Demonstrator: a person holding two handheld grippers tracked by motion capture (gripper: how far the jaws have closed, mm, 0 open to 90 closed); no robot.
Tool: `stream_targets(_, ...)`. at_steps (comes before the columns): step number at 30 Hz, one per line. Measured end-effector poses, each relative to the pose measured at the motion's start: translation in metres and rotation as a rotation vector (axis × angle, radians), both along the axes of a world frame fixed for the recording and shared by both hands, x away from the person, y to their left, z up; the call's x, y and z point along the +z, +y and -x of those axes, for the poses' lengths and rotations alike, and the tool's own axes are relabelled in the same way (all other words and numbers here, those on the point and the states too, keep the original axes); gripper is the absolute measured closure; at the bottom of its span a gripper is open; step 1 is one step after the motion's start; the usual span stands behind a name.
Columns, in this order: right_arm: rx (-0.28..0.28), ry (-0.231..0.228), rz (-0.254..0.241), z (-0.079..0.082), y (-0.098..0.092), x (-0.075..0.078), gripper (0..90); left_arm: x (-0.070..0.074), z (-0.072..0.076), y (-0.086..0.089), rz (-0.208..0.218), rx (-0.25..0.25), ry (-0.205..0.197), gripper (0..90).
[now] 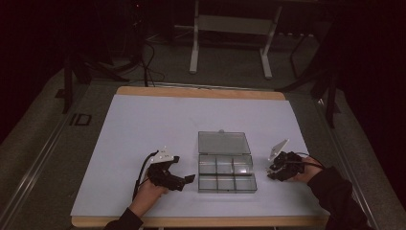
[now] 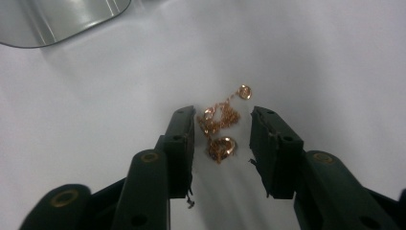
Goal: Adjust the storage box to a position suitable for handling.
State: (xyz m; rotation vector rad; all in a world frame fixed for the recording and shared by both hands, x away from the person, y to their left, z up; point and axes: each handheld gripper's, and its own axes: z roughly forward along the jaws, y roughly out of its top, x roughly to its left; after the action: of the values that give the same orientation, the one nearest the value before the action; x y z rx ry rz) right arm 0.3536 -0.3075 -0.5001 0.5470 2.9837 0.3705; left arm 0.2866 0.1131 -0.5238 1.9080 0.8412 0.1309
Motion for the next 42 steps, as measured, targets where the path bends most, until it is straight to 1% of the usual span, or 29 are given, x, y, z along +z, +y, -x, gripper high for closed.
stream_targets(3,0.009,0.029,0.013,-0.005,0.003,0.001,64.8,0.000,0.000,0.001,0.004,0.005,-0.008,1.3)
stream_targets(4,0.008,0.037,0.015,-0.007,0.003,0.001,67.9,0.001,0.000,0.001,0.006,0.006,-0.008,1.3)
stream_targets(7,0.000,0.039,0.043,-0.008,0.006,0.001,72.9,0.001,0.001,0.001,0.006,0.006,-0.012,1.3)
stream_targets(9,0.014,0.034,0.063,-0.006,0.010,0.001,79.6,0.000,0.001,0.001,0.005,0.007,-0.013,1.3)
stream_targets(10,0.023,0.032,0.071,-0.005,0.011,0.001,85.0,0.000,0.001,0.000,0.002,0.005,-0.013,1.3)
stream_targets(11,0.024,0.031,0.075,-0.003,0.013,0.001,86.6,0.000,0.001,0.000,0.000,0.005,-0.013,1.3)
stream_targets(12,0.027,0.021,0.085,-0.002,0.014,0.001,86.9,0.000,0.001,0.000,-0.001,0.004,-0.014,1.3)
stream_targets(15,0.016,0.025,0.093,-0.002,0.016,0.002,87.3,0.000,0.001,0.000,0.002,0.002,-0.015,1.3)
stream_targets(19,0.019,0.027,0.083,-0.002,0.014,0.003,87.5,0.001,0.001,0.000,0.005,0.003,-0.021,1.3)
stream_targets(22,0.018,0.029,0.056,0.000,0.010,0.008,87.5,0.001,0.001,0.001,0.006,0.006,-0.025,1.3)
stream_targets(26,0.018,0.016,0.046,0.002,0.007,0.016,87.4,0.001,0.001,0.001,0.003,0.006,-0.026,1.3)
stream_targets(30,0.021,0.014,0.030,0.004,0.003,0.026,87.5,0.000,0.001,0.001,0.002,0.006,-0.026,1.3)
stream_targets(31,0.019,0.003,0.028,0.004,0.003,0.028,87.5,0.000,0.001,0.001,0.001,0.006,-0.026,1.3)
stream_targets(32,0.018,0.007,0.021,0.004,0.002,0.032,87.5,0.000,0.001,0.001,-0.001,0.005,-0.027,1.3)
stream_targets(34,0.021,-0.007,0.023,0.006,0.002,0.036,87.5,-0.001,0.001,0.001,0.000,0.004,-0.027,1.3)
stream_targets(37,0.025,-0.021,0.010,0.007,0.001,0.044,87.5,0.000,0.001,0.001,0.001,0.004,-0.027,1.3)
stream_targets(38,0.026,-0.017,0.012,0.008,0.000,0.047,87.5,0.000,0.001,0.001,0.002,0.004,-0.027,1.3)
stream_targets(39,0.028,-0.034,0.010,0.008,0.000,0.050,87.5,0.000,0.001,0.001,0.000,0.004,-0.028,1.3)
stream_targets(41,0.025,-0.032,0.004,0.008,-0.002,0.055,87.5,0.001,0.002,0.001,0.003,0.005,-0.031,1.3)
stream_targets(42,0.027,-0.043,0.003,0.008,-0.002,0.057,87.4,0.001,0.001,0.001,0.001,0.006,-0.031,1.3)
